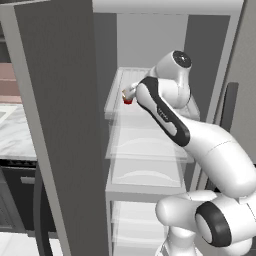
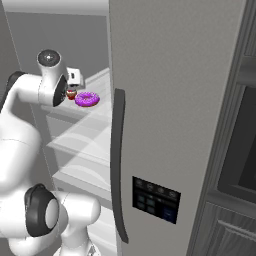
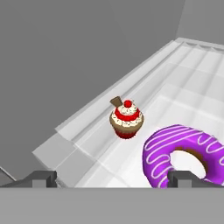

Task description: Take the cupcake and donut from the fridge and place them on the empty tray on the dining counter.

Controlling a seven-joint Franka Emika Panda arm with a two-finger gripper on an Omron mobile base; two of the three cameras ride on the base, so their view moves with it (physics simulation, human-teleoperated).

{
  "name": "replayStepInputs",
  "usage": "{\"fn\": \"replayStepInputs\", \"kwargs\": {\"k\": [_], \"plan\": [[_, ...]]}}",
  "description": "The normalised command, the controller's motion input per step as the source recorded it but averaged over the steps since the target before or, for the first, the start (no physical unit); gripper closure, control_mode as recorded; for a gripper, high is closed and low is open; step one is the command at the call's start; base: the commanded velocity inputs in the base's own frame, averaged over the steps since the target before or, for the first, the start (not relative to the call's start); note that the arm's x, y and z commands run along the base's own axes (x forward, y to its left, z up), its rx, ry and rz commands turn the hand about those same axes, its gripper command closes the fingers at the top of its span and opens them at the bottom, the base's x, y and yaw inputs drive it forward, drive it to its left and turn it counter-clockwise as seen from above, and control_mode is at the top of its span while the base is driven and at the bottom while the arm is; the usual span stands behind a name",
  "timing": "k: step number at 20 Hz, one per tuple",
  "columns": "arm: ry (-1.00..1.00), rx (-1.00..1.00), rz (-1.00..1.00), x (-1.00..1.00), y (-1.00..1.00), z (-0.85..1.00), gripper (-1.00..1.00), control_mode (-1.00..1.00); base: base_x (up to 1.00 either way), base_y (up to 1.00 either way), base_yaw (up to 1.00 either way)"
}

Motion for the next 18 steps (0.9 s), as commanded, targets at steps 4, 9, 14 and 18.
{"fn": "replayStepInputs", "kwargs": {"k": [4,9,14,18], "plan": [[0.00,-0.01,0.00,0.28,0.00,0.00,-1.00,-1.00,0.00,0.00,0.00],[0.00,-0.02,0.00,0.26,0.00,-0.07,-1.00,-1.00,0.00,0.00,0.00],[0.03,0.00,0.00,0.20,0.08,-0.29,-1.00,-1.00,0.00,0.00,0.00],[0.03,0.00,0.00,0.23,0.14,-0.31,-1.00,-1.00,0.00,0.00,0.00]]}}
